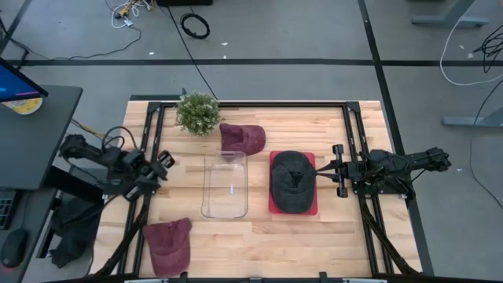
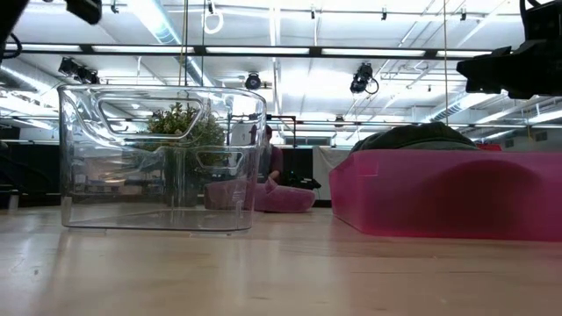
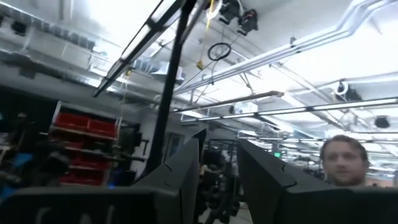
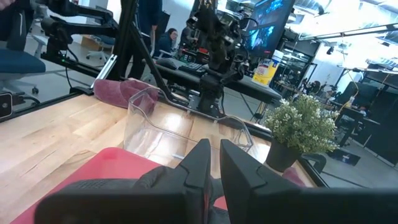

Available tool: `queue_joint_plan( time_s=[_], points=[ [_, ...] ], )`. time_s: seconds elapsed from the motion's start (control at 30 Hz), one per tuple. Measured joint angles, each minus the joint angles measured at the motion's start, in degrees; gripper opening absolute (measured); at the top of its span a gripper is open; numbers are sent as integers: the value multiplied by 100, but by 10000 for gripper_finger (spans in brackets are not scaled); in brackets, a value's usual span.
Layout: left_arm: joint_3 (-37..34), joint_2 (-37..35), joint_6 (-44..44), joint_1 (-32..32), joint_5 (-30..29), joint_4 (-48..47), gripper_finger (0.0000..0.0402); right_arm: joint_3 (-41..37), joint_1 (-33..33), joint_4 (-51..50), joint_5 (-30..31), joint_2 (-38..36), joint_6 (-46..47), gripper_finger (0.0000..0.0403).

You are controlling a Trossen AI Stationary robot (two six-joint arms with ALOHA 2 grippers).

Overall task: Pick & Place hat
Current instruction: Put the bottom red cap into the transparent bin

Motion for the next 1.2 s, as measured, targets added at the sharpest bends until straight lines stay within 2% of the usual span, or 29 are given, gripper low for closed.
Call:
queue_joint_plan(
  time_s=[0.17, 0.3, 0.67, 0.83, 1.07, 1.2],
  points=[
    [185, 211, 527, -571, -156, 130, 115, 0, 0, 0, -2, 0, 2, 39],
    [512, 701, 887, -977, -278, 246, 115, 0, 0, 0, 0, 0, 0, 39],
    [2227, 3196, 1954, -2139, -282, 67, 115, 0, -1, 0, 0, 0, 1, 39],
    [3190, 4248, 2171, -2562, -452, -731, 115, 0, 0, 0, 0, 0, 0, 39],
    [4482, 5504, 2387, -2912, -2070, -2566, 115, 0, 0, 0, 0, 0, 0, 39],
    [5061, 6188, 1901, -3002, -2260, -3430, 115, 0, 0, 0, 0, 0, 1, 39]
  ],
)
